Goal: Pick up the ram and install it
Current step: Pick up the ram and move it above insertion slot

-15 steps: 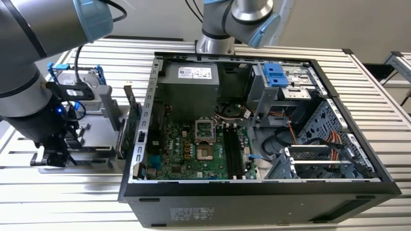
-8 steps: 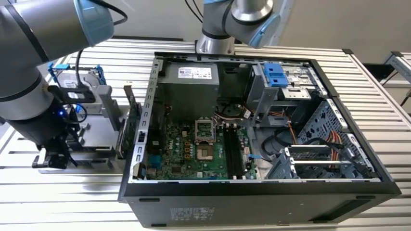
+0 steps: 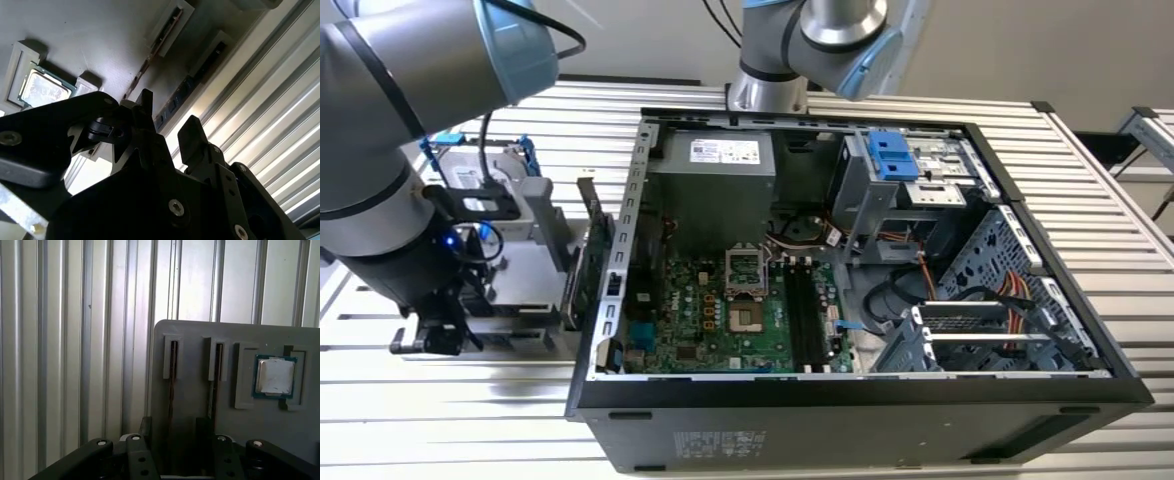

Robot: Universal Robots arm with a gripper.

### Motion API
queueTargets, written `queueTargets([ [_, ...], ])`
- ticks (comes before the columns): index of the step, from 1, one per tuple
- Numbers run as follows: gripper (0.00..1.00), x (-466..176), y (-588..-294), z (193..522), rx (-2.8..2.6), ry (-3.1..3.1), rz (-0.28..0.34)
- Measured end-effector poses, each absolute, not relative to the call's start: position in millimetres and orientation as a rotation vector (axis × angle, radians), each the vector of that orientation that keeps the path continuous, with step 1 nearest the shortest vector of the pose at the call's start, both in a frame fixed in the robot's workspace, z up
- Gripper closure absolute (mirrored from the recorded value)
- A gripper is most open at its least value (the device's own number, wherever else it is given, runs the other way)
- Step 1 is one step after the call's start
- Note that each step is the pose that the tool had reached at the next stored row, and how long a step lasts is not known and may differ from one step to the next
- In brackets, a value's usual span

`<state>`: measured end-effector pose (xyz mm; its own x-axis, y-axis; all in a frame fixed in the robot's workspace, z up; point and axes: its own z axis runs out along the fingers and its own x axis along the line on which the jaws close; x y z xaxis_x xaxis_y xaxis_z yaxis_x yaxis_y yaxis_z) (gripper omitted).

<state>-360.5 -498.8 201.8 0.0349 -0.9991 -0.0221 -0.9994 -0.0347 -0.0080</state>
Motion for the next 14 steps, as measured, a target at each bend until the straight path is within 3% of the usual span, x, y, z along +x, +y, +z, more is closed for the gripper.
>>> queueTargets([
  [14, 0.00, -360.5, -500.9, 194.6, -2.245, 2.168, 0.016],
])
